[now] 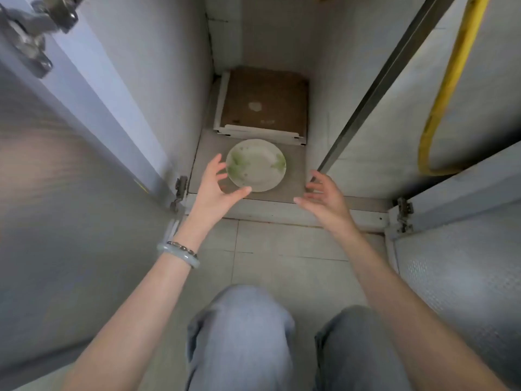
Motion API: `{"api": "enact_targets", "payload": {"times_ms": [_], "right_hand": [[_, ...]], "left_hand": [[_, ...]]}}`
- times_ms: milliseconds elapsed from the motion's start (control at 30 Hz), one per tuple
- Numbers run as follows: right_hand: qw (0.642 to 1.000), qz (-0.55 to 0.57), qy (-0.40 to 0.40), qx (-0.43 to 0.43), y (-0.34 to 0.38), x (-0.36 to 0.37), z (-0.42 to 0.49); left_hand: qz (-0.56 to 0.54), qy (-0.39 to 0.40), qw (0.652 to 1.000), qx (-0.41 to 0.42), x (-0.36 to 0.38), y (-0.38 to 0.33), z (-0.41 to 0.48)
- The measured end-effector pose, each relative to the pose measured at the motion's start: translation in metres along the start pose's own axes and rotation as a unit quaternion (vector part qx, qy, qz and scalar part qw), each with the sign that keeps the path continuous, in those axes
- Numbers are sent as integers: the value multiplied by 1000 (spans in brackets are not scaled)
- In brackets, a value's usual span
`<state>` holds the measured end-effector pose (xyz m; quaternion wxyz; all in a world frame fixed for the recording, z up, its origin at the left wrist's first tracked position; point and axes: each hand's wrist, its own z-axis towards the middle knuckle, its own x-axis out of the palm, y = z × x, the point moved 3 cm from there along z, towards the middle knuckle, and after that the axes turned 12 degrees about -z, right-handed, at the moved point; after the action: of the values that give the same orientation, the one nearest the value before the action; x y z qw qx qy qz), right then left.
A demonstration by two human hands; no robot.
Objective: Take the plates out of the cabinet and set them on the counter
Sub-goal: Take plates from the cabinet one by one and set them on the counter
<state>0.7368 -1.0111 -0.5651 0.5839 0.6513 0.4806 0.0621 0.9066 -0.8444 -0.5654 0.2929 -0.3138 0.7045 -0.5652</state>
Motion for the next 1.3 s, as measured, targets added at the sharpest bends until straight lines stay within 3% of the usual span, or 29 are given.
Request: {"api": "enact_targets", "payload": {"times_ms": [233, 433, 600, 800, 900, 1100, 1300], "right_hand": [[1000, -4, -20, 23, -51, 44, 78], [997, 25, -30, 64, -89, 70, 132], [988, 65, -71, 118, -104, 86, 177], [989, 38, -58, 133, -117, 111, 209], [982, 75, -46, 165, -120, 120, 221], [974, 43, -68, 210, -119, 123, 230], [961, 171, -36, 212, -119, 121, 217]], "left_hand": [[45, 40, 998, 19, 12, 85, 75], [177, 56, 981, 52, 7, 143, 123], [127, -26, 991, -14, 1, 168, 165], [146, -67, 985, -68, 3, 198, 190], [121, -84, 986, -76, 4, 206, 200], [97, -131, 985, -61, 4, 210, 205], [30, -144, 986, -76, -6, 209, 194]]}}
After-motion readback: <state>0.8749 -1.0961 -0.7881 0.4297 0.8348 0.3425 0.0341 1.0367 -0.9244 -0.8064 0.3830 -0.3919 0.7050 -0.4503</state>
